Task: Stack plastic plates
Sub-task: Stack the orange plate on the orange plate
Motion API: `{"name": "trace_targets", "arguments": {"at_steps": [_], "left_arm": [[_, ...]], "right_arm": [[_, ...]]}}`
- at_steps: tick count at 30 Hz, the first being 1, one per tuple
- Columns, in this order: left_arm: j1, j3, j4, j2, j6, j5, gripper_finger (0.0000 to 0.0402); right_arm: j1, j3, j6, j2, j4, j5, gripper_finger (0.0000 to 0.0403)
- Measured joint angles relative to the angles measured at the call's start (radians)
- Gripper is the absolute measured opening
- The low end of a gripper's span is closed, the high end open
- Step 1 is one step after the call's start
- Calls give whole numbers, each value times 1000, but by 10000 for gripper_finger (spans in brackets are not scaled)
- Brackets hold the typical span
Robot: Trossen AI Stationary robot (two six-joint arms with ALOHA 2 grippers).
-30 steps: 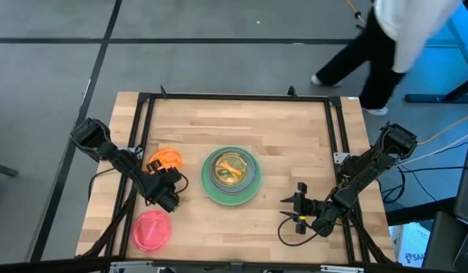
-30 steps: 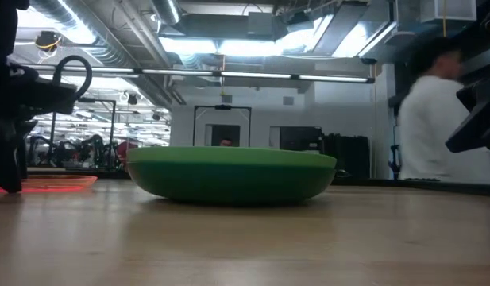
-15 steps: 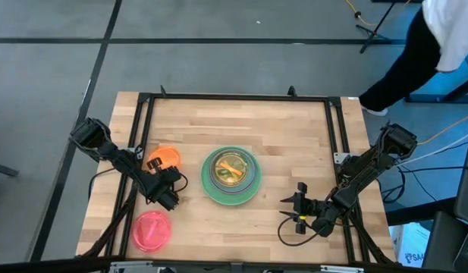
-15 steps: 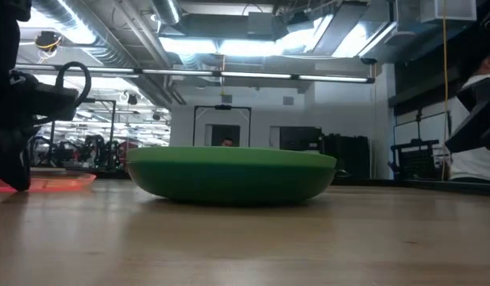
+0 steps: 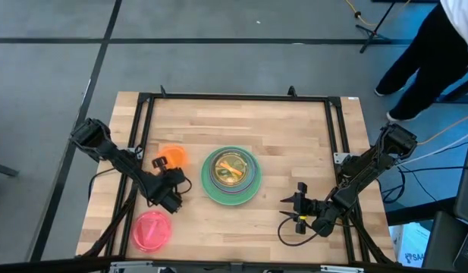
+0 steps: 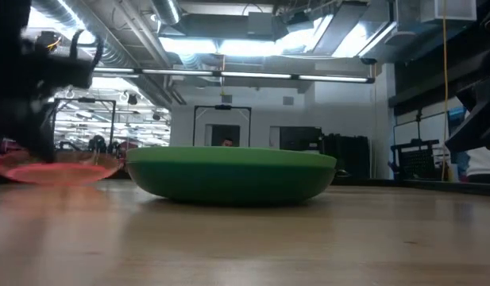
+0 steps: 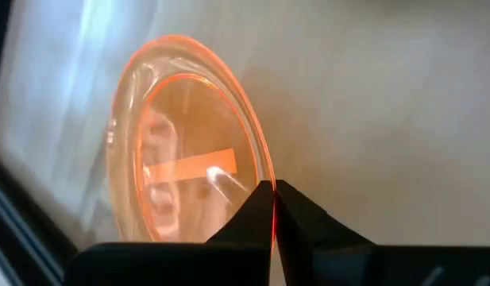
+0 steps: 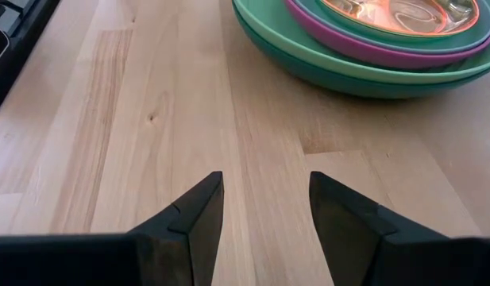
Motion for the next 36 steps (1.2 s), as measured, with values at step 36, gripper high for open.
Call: {"name": "trace_targets", "arguments": {"at_steps": [36], "left_arm": [[272, 287, 736, 161, 964, 91, 15]], "right_arm": [[0, 1, 0, 0, 1, -3, 177]]}}
